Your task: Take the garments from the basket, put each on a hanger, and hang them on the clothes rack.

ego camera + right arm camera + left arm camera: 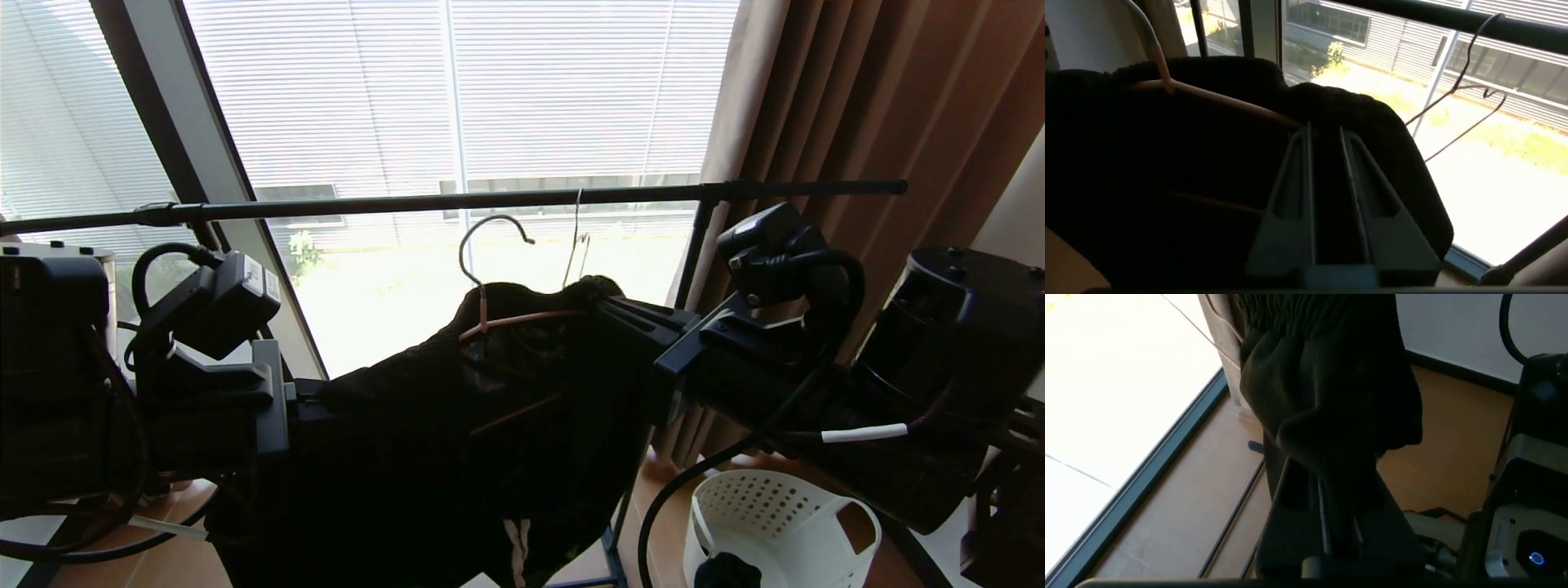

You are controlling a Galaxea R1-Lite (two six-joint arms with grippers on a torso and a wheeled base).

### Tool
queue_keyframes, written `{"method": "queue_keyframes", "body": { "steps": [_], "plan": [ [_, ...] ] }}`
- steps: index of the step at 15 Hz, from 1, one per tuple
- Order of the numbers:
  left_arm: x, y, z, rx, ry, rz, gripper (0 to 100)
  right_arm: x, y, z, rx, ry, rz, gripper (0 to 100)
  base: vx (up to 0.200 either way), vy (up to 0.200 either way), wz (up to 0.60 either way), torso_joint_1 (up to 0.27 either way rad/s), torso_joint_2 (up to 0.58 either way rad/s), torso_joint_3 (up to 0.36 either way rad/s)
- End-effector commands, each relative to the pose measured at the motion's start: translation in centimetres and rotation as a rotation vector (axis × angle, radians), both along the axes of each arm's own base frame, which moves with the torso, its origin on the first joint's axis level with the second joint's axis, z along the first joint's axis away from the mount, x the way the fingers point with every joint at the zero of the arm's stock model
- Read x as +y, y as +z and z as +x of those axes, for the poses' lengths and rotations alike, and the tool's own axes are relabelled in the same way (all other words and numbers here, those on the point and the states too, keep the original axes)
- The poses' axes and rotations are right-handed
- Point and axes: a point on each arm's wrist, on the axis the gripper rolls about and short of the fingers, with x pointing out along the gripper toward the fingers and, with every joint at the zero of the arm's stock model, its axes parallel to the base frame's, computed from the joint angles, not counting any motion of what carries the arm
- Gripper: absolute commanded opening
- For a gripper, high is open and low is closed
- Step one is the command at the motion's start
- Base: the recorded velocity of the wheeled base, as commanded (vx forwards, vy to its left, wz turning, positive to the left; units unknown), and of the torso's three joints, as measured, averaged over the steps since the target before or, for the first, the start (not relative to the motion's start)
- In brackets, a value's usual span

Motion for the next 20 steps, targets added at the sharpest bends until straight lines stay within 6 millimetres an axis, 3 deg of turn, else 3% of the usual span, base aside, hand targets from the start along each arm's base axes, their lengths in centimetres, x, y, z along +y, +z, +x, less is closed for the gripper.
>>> {"method": "queue_keyframes", "body": {
  "steps": [1,8,12,17,20],
  "plan": [
    [0.0,0.0,0.0,0.0,0.0,-0.003,0,-0.2,-0.1,-0.1,0.0,0.0,-0.005,100,0.0,0.0,0.0,0.0,0.0,0.0],
    [0.5,0.5,-0.2,-0.019,0.024,-0.027,0,-1.8,1.3,-0.9,-0.053,-0.014,0.004,100,0.0,0.0,0.0,0.0,0.0,0.0],
    [1.4,1.0,-1.1,-0.037,0.056,-0.046,0,-3.8,2.0,0.3,-0.074,-0.065,0.019,100,0.0,0.0,0.0,0.0,0.0,0.0],
    [2.7,0.9,-2.1,-0.035,0.06,-0.072,0,-7.6,1.2,3.0,-0.042,-0.027,-0.02,100,0.0,0.0,0.0,0.0,0.0,0.0],
    [4.0,0.6,-2.3,-0.032,0.125,-0.07,0,-8.1,0.8,3.9,-0.029,-0.035,-0.028,100,0.0,0.0,0.0,0.0,0.0,0.0]
  ]
}}
